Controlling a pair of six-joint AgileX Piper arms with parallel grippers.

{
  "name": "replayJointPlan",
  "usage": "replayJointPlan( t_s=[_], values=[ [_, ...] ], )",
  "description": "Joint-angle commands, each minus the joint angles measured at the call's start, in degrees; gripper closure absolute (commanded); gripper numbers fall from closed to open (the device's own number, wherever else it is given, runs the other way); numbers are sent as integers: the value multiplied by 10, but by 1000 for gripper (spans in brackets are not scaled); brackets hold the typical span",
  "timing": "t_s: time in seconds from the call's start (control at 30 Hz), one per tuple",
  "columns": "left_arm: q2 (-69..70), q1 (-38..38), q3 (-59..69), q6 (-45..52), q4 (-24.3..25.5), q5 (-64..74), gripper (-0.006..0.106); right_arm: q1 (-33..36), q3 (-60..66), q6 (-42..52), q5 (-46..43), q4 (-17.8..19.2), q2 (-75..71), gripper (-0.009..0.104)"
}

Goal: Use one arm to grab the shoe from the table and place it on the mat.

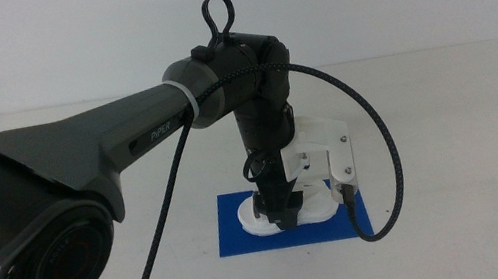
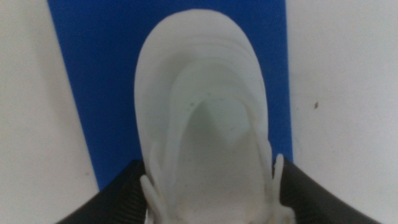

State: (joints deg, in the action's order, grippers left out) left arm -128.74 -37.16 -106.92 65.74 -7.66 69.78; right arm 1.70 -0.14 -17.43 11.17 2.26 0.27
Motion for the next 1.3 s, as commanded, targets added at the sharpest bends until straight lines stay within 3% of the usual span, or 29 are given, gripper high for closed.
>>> replayJointPlan(
  t_s=[0.0,0.13,0.17,0.27,0.4,0.47,0.63,0.73,0.9,1.0,1.27],
  values=[
    [1,1,0,3,-11,2,39,1,1,2,-5,3,-3,16],
    [1,1,0,-3,-10,2,9,1,1,2,-5,3,-3,16],
    [1,1,0,-3,-8,2,7,1,1,2,-5,3,-3,16],
    [6,1,-4,-3,-8,2,7,1,1,2,-5,3,-3,16],
    [94,13,-6,-74,7,2,7,1,1,2,-5,3,-3,16],
    [145,35,-6,-109,-17,2,7,1,1,2,-5,3,-3,16],
    [299,128,47,-194,-132,2,7,1,1,2,-5,3,-3,16],
    [412,181,147,-236,-134,-10,7,1,1,2,-5,3,-3,16],
    [613,272,341,-341,-138,-156,7,1,1,2,-5,3,-3,16],
    [715,316,434,-346,-140,-234,7,1,1,2,-5,3,-3,16],
    [946,361,669,-416,-143,-433,7,1,1,2,-5,3,-3,16]
  ],
)
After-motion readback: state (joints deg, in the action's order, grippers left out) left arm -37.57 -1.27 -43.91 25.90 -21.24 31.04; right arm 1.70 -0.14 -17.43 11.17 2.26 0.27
